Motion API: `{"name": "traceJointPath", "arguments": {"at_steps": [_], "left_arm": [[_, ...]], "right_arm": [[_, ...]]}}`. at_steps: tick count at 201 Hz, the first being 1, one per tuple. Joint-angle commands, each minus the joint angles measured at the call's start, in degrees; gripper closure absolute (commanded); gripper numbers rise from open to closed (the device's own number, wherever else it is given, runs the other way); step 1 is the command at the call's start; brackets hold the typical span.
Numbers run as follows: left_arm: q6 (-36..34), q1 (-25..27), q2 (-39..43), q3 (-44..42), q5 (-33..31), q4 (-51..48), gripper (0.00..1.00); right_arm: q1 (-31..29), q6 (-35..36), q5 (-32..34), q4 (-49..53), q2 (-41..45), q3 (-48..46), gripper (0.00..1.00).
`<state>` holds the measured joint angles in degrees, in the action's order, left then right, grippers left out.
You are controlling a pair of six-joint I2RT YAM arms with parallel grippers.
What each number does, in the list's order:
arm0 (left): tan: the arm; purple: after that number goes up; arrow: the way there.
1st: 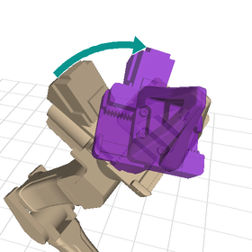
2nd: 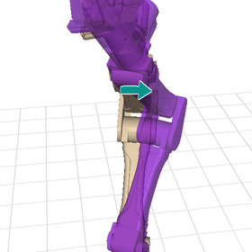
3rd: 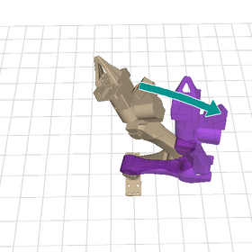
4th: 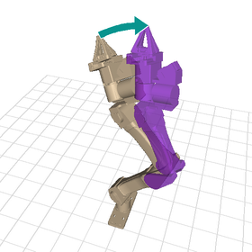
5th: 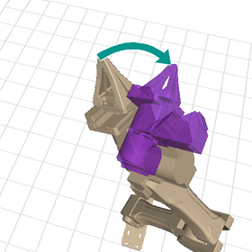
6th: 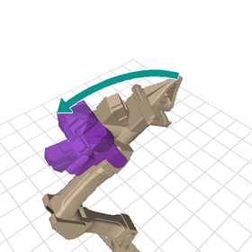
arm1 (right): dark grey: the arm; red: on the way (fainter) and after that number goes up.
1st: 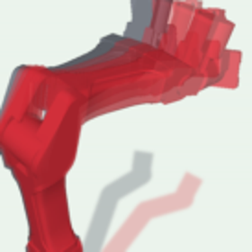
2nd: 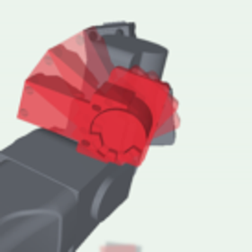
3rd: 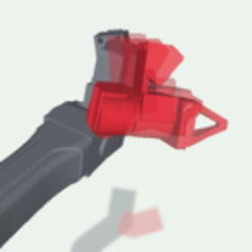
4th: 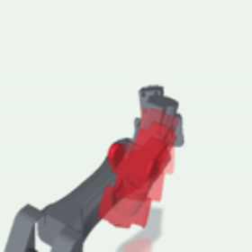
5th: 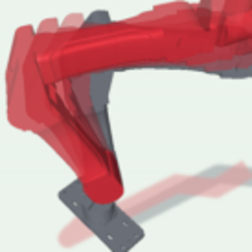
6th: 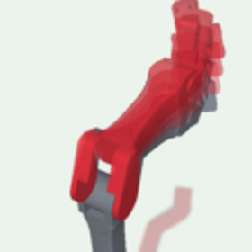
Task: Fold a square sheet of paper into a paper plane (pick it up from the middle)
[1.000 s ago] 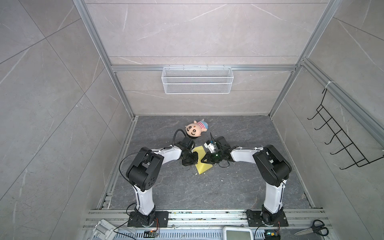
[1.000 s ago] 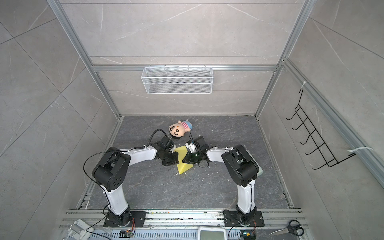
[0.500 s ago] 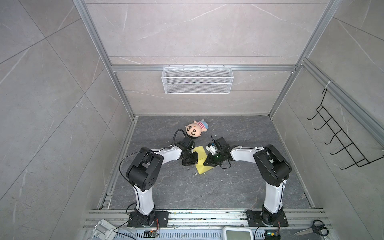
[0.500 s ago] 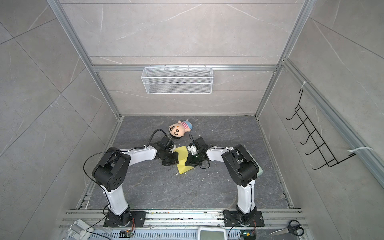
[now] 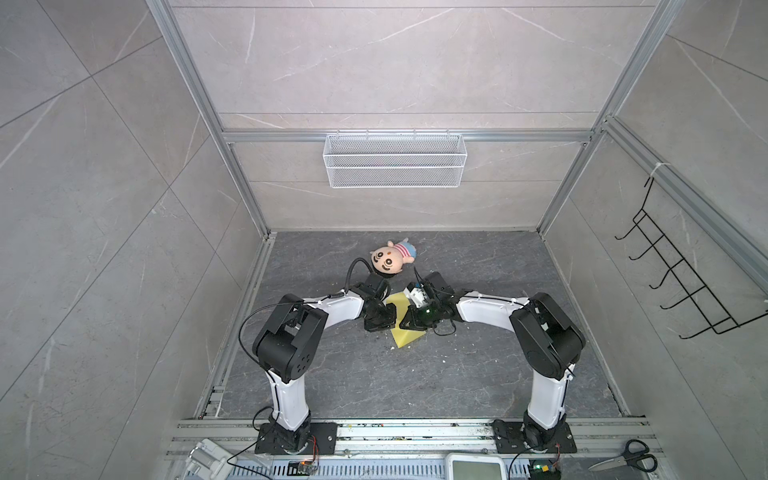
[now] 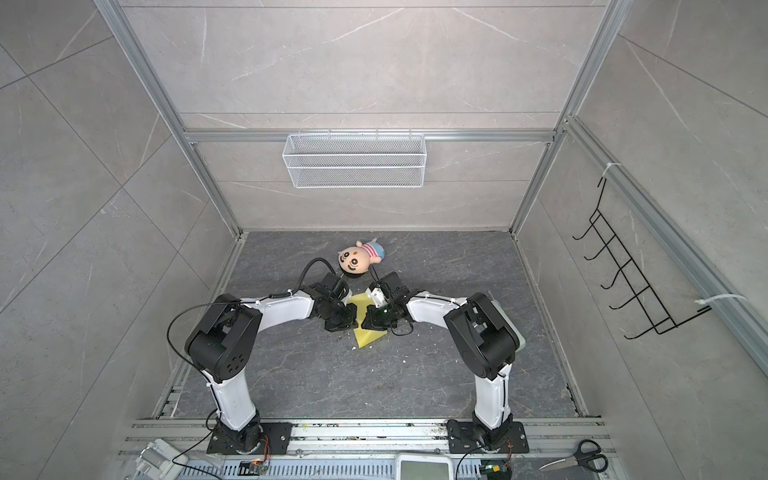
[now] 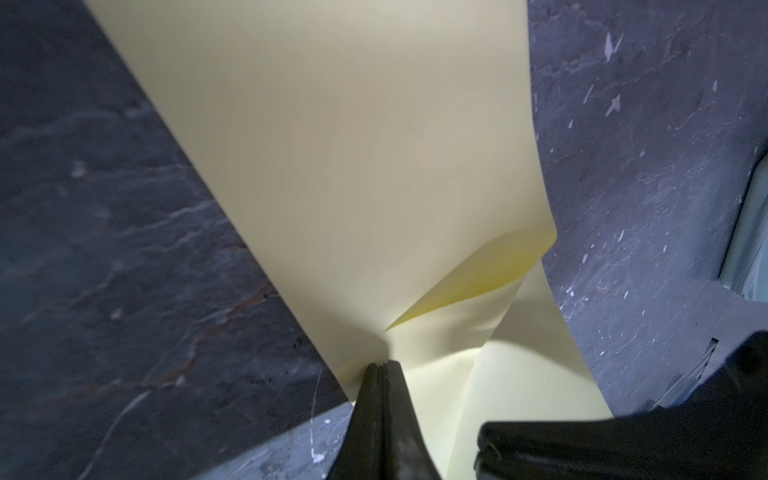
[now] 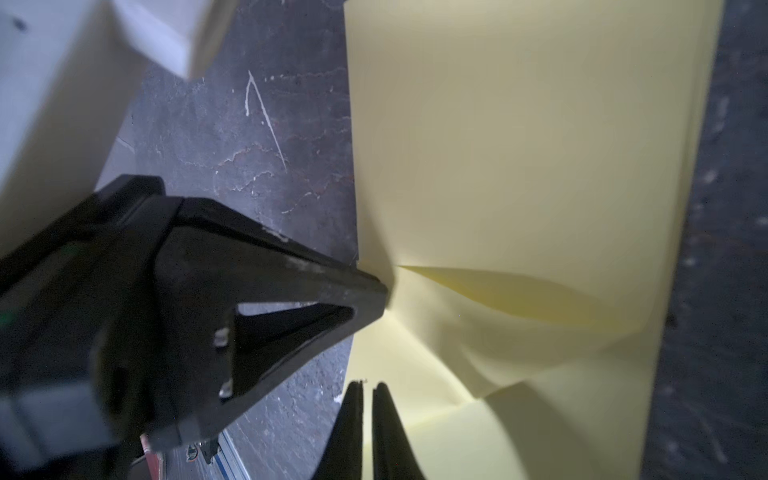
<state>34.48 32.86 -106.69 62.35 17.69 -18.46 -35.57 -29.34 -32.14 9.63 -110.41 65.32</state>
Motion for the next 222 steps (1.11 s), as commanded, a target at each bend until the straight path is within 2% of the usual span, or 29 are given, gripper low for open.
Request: {"name": "traceJointPath", "arguments": {"at_steps": [1,74,110,131,151,178,222], "left_arm": [[-1.3,0.2,-2.7,-0.4,-3.8,-3.9,1.0],[-1.6,0.2,-1.7,1.0,-3.1,-3.6,1.0],[-0.6,0.6,3.2,0.9,-2.0,-2.5,1.0],[2.1,1.4,7.9,-0.7,-1.8,-1.4,0.9],[6.4,2.5,11.6,-4.3,-0.4,1.8,0.85],[9.6,4.2,12.3,-6.4,0.3,2.8,0.86],[10.3,6.0,8.2,-5.8,1.1,3.1,0.92]], "right_arm": [[0.2,-0.7,1.5,1.0,-2.2,0.8,0.89],[0.2,-0.6,5.0,3.8,-3.6,-1.6,0.9],[0.2,-2.4,7.0,4.0,-4.1,-3.0,0.92],[0.2,-3.3,7.3,3.7,-4.4,-3.8,0.92],[0.2,-3.5,7.4,3.5,-4.6,-3.9,0.92],[0.2,-3.7,7.5,3.6,-4.8,-3.9,0.92],[0.2,-4.3,7.9,3.7,-5.2,-3.9,0.92]]}}
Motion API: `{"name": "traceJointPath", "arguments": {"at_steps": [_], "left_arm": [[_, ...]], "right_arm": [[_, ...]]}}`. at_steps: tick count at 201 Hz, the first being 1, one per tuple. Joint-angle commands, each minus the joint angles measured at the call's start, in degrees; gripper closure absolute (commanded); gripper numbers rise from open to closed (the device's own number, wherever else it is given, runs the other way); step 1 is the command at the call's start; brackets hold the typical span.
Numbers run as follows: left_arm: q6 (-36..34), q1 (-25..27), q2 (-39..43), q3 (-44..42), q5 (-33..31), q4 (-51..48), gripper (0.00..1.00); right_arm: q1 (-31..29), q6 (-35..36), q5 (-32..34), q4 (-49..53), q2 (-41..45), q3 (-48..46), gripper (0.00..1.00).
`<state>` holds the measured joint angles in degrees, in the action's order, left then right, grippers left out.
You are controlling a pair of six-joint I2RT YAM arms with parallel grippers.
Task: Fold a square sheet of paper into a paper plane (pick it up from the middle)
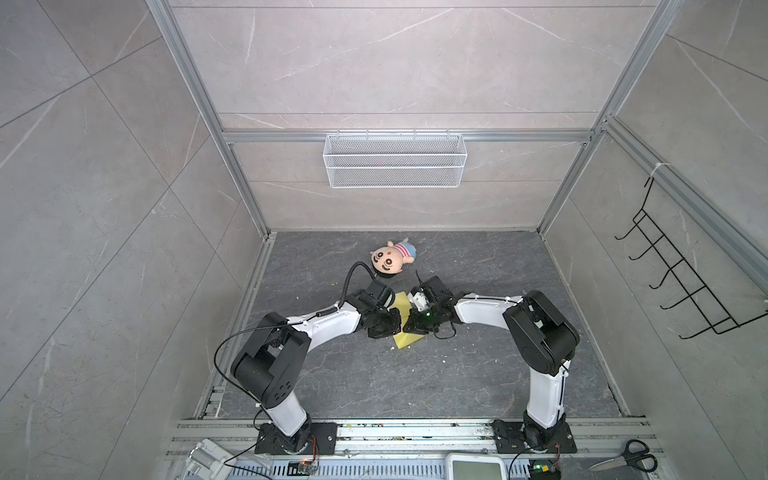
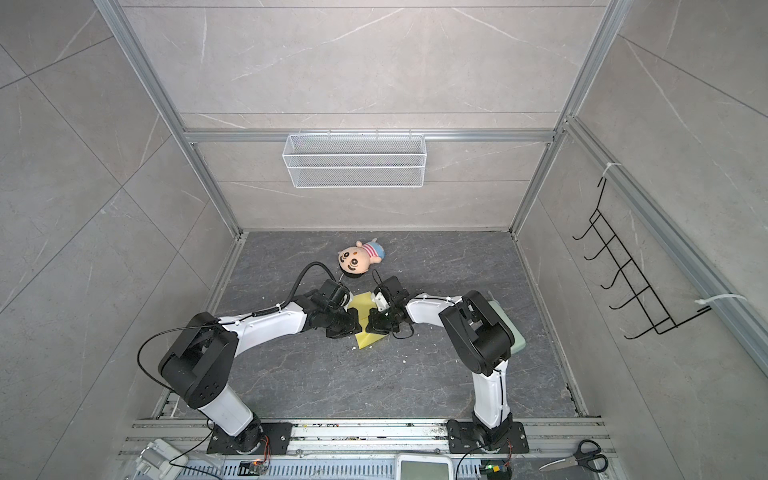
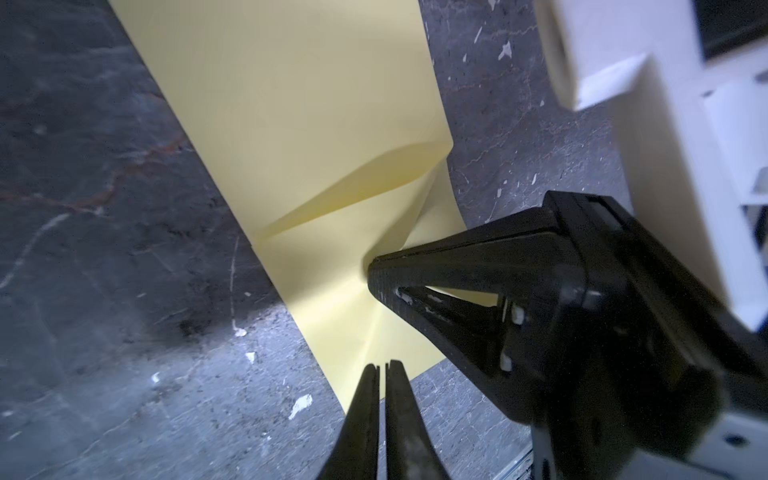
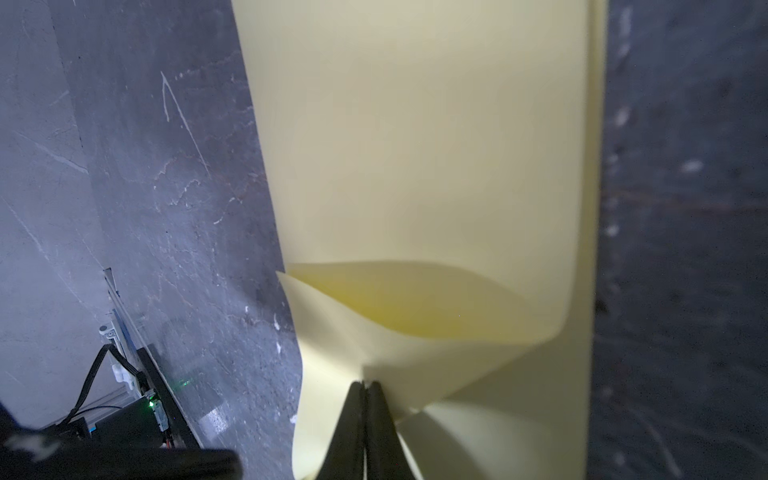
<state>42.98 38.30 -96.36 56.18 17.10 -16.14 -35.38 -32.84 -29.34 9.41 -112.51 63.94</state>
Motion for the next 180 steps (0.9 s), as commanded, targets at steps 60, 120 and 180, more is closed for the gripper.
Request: {"name": "traceJointPath", "arguments": {"at_steps": [60,120,180], "left_arm": [[1.5,1.4,-5.4,1.6,2.5,0.1,0.94],[-0.5,4.6,-6.1,3.9,-3.6,-7.7,0.94],[0.1,6.8,-7.0,3.1,-7.2,-11.2,0.95]], "right_arm": [[0.0,-1.5,5.2,4.0,-3.4,-2.7,0.92],[0.0,-2.2,5.4,4.3,-4.2,-2.4,0.92],[0.8,-4.0,4.4,2.5,-4.7,-3.6,0.93]]}}
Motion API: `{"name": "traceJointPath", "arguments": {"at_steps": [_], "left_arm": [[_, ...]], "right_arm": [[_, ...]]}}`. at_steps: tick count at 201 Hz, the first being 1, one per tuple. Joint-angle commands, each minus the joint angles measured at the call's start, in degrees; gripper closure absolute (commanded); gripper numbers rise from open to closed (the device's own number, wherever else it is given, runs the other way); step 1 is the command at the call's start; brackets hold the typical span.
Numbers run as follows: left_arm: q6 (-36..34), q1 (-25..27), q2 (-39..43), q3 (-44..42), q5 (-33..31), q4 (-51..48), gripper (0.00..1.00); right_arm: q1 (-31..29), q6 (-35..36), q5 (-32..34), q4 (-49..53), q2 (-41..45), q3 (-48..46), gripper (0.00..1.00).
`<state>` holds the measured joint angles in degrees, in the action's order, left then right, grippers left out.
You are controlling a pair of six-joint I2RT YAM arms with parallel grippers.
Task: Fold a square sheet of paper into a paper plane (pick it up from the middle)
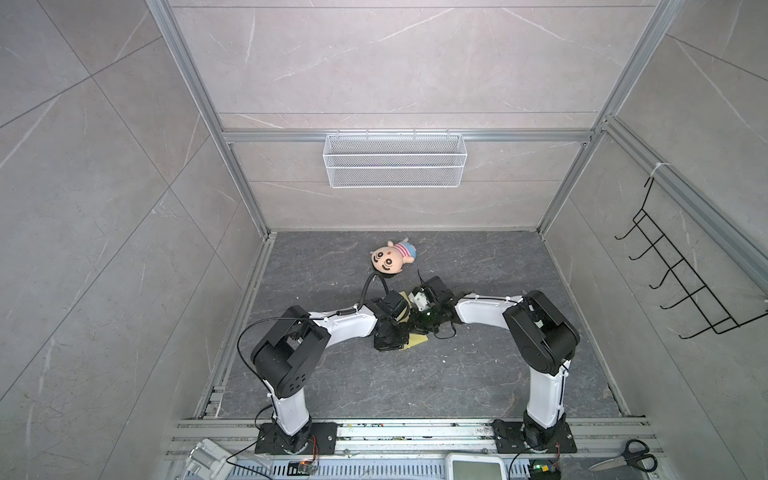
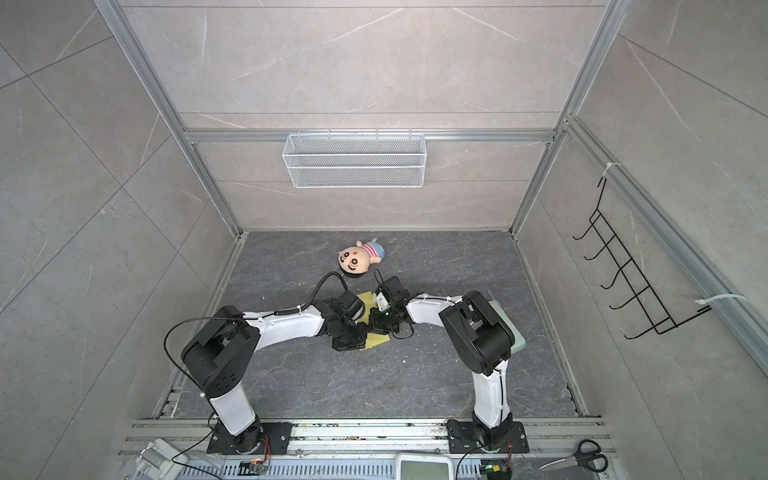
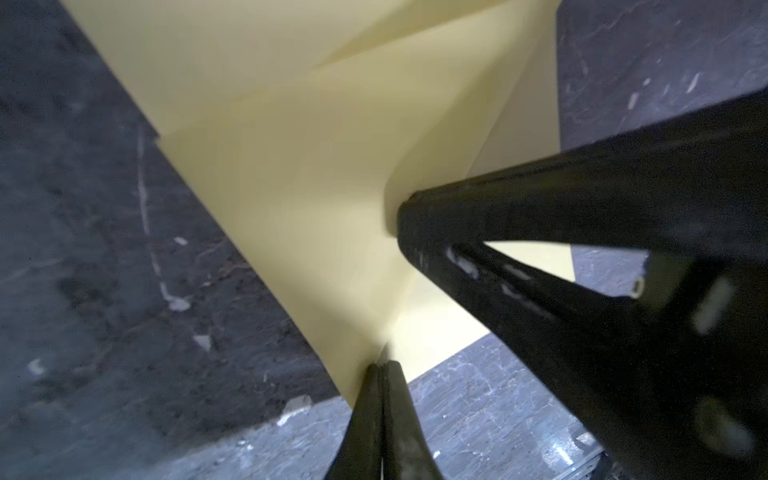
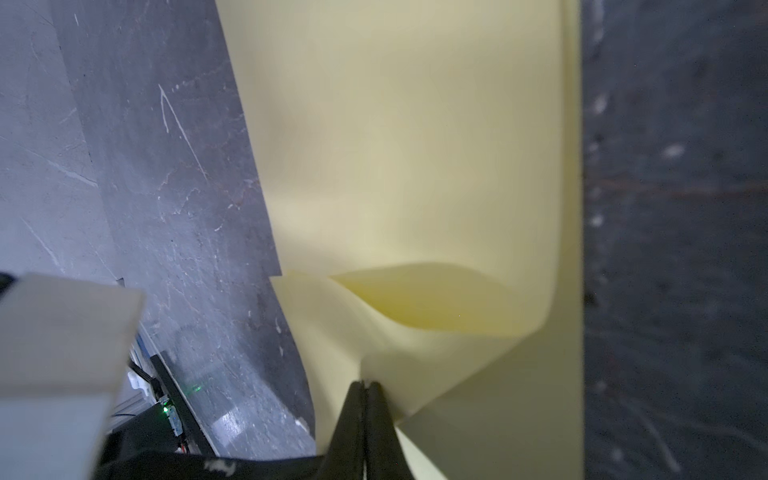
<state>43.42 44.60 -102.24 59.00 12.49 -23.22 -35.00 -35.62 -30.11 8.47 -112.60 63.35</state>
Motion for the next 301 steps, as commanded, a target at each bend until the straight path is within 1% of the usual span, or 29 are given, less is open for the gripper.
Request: {"name": "traceJointPath", "arguments": {"at_steps": [1,39,62,90,146,200,245,301], "left_arm": [[-0.3,0.4,-1.1,0.3,-2.6,-4.1,0.95],[0.9,0.9,0.6,-1.1,-1.5,-4.0,0.95],[0.6,0.7,2.6,0.8,-0.5,-3.9,0.95],[0.4,0.3,4.1,3.5,-2.8,-4.2,0.93],[0.0,-0.2,-0.7,6.8,-4.9,-5.8,0.92],[0.1,-0.1,-3.4,6.0,-5.1,-6.8,0.92],[1.0,0.1,-2.9,4.4,-2.9,-7.1,0.91],[1.5,1.8,-1.1,3.0,-1.6,-9.0,0.92]], "right_arm": [[0.5,-1.3,5.1,3.5,-4.7,-3.0,0.93],[0.7,-1.5,5.1,3.2,-4.5,-3.2,0.93],[0.9,-1.6,5.1,3.2,-4.3,-3.3,0.93],[0.9,-1.6,5.1,3.1,-4.3,-3.5,0.93],[1.0,-2.1,4.8,2.4,-4.3,-3.8,0.93],[1.0,-2.2,4.8,2.2,-4.3,-4.1,0.93],[1.0,-2.3,4.9,2.2,-4.4,-4.3,0.93],[1.1,-2.4,5.1,2.2,-4.6,-4.2,0.93]]}}
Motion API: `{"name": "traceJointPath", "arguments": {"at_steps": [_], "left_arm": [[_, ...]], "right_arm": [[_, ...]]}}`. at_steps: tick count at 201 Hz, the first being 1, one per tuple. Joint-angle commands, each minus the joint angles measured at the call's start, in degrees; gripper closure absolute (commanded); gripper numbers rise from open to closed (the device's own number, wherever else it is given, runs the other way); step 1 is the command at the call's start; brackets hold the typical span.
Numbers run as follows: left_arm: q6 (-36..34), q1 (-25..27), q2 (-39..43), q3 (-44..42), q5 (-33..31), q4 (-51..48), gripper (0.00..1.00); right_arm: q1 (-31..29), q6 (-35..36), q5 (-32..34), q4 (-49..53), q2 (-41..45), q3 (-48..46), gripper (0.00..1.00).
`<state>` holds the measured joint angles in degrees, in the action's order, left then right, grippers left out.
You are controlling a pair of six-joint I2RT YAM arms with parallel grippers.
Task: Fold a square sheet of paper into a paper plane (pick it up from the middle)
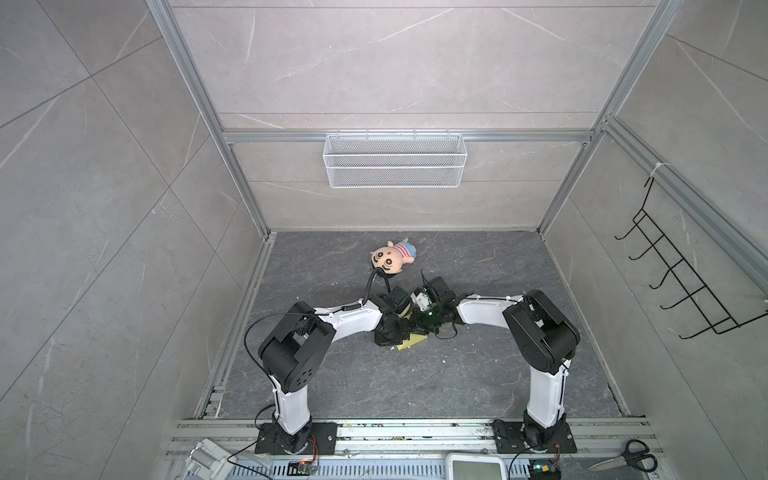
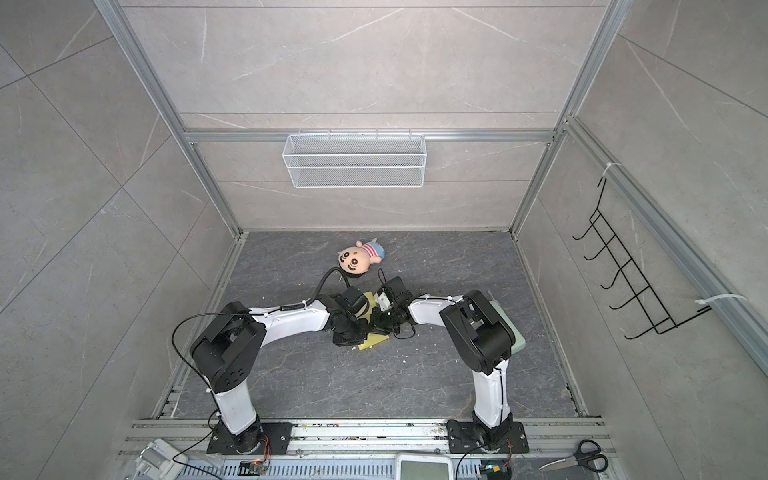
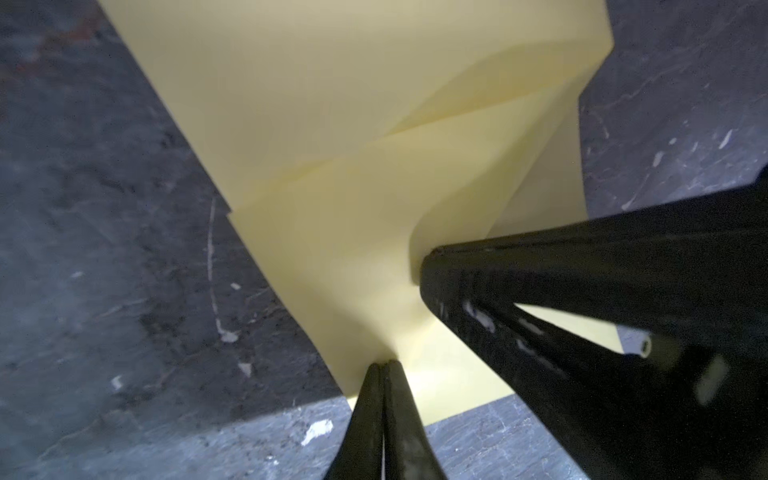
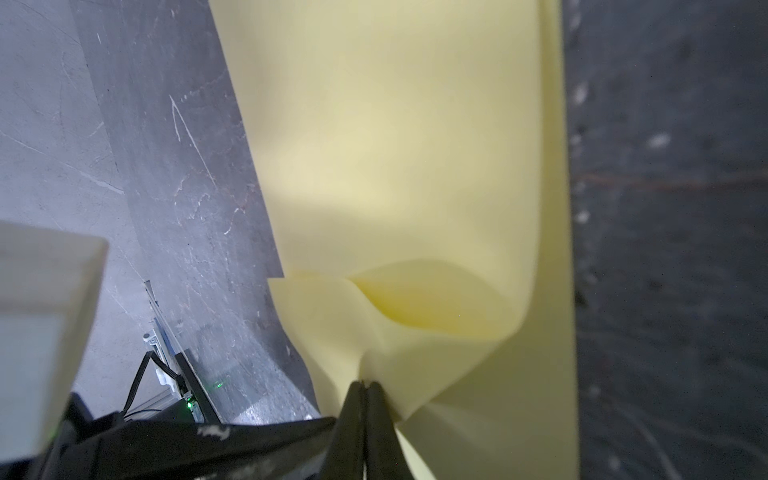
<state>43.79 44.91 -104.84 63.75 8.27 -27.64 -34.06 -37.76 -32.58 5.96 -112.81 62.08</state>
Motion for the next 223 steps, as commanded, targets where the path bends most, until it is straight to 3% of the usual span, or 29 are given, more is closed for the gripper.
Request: {"name": "traceJointPath", "arguments": {"at_steps": [1,63,114,223], "left_arm": [[1.1,1.5,1.5,-1.8,2.6,-4.6,0.92],[-0.4,2.1,4.5,-1.1,0.8,-9.4,0.95],[0.4,0.0,9.2,-0.1,0.6,-2.9,0.91],[2.1,-1.0,1.7,0.2,2.8,0.5,0.95]], "right_arm": [[0.1,-0.3,7.5,4.7,-4.4,-2.9,0.93],[0.2,-1.1,7.4,3.9,-4.4,-3.4,0.93],[0.3,-2.5,6.5,0.8,-3.9,-4.7,0.92],[0.4,-3.1,4.1,-3.5,-3.3,-5.5,0.92]]}}
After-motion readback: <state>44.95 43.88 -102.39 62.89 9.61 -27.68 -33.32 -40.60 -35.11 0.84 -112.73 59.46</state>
